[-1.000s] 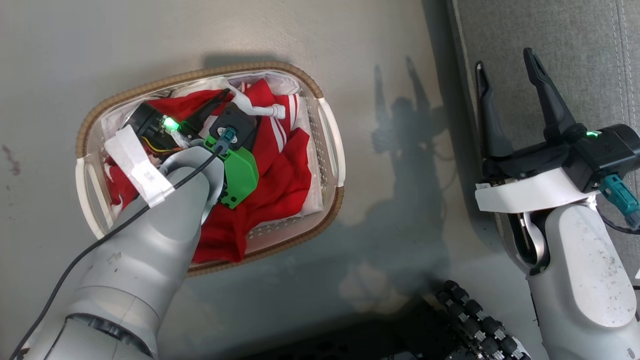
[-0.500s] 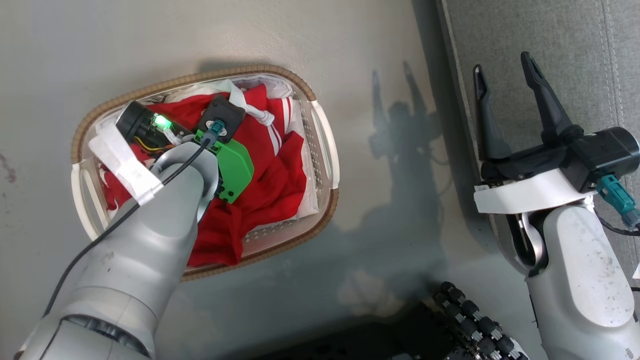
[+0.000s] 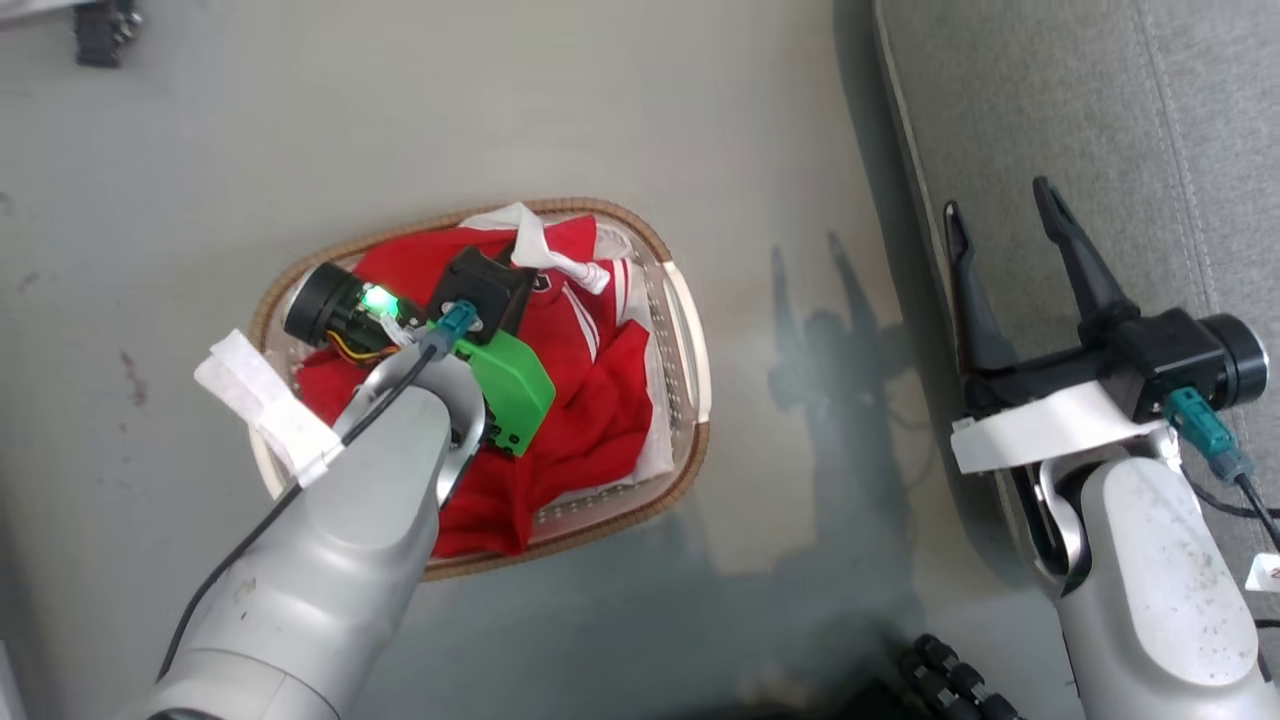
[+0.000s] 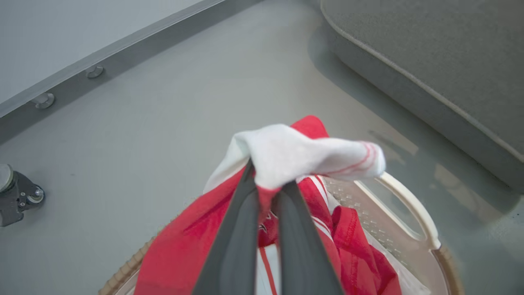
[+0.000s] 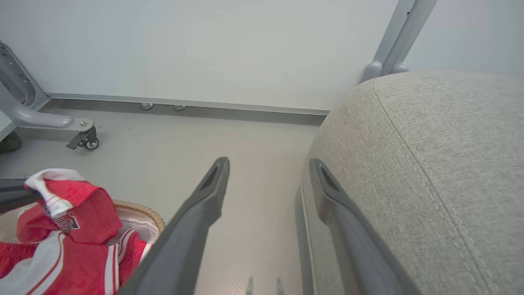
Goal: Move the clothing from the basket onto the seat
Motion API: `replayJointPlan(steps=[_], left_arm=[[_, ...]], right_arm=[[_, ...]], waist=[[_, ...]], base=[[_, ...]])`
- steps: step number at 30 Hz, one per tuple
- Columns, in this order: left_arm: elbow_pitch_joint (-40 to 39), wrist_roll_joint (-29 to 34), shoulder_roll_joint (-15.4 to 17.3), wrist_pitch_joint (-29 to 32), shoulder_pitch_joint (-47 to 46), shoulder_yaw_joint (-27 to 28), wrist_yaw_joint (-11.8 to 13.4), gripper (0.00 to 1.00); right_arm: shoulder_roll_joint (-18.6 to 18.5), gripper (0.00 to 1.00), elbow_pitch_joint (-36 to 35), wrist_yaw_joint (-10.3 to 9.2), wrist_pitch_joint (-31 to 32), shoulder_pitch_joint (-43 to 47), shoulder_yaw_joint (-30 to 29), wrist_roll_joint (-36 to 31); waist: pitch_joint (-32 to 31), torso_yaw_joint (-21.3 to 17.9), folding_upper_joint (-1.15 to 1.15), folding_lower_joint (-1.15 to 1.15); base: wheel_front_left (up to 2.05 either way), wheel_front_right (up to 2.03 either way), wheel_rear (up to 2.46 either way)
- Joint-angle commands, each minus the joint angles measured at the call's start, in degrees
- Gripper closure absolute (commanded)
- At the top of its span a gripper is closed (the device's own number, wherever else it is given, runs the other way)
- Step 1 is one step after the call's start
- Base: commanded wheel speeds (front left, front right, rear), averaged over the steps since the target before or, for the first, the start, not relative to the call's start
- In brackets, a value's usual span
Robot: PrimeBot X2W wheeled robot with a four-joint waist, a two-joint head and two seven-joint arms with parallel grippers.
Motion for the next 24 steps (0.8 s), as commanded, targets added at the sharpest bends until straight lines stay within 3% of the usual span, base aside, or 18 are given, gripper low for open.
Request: replayJointPlan(steps=[1,9,19,24], left_arm=[[-1.41,-0.57,0.56,-0.08,1.54,-0.09,-0.21,1.00],[-10.21,-3.70,2.35,-0.08,5.86,-2.76,-0.28,1.00],[-18.99,-6.13,8.55,-0.07,7.95,-4.79,-0.25,1.00],[-20.93,-6.37,10.18,-0.07,5.24,-6.63,-0.25,1.00]], right_arm=[[-0.24,0.00,0.39,-0.04,-0.11,1.40,-0.17,-0.34],[-0.24,0.00,2.72,-0.04,-0.12,6.56,0.28,-0.62],[-0.25,0.00,4.82,-0.04,-0.12,13.80,1.55,2.01],[-0.25,0.00,5.46,-0.04,-0.12,16.51,1.67,1.95]], waist=[[-6.10,3.09,0.00,0.00],[-17.26,5.13,0.00,0.00],[-29.71,5.40,0.00,0.00],[-34.78,5.61,0.00,0.00]], base=[[0.00,0.00,0.00],[0.00,0.00,0.00],[0.00,0.00,0.00],[0.00,0.00,0.00]])
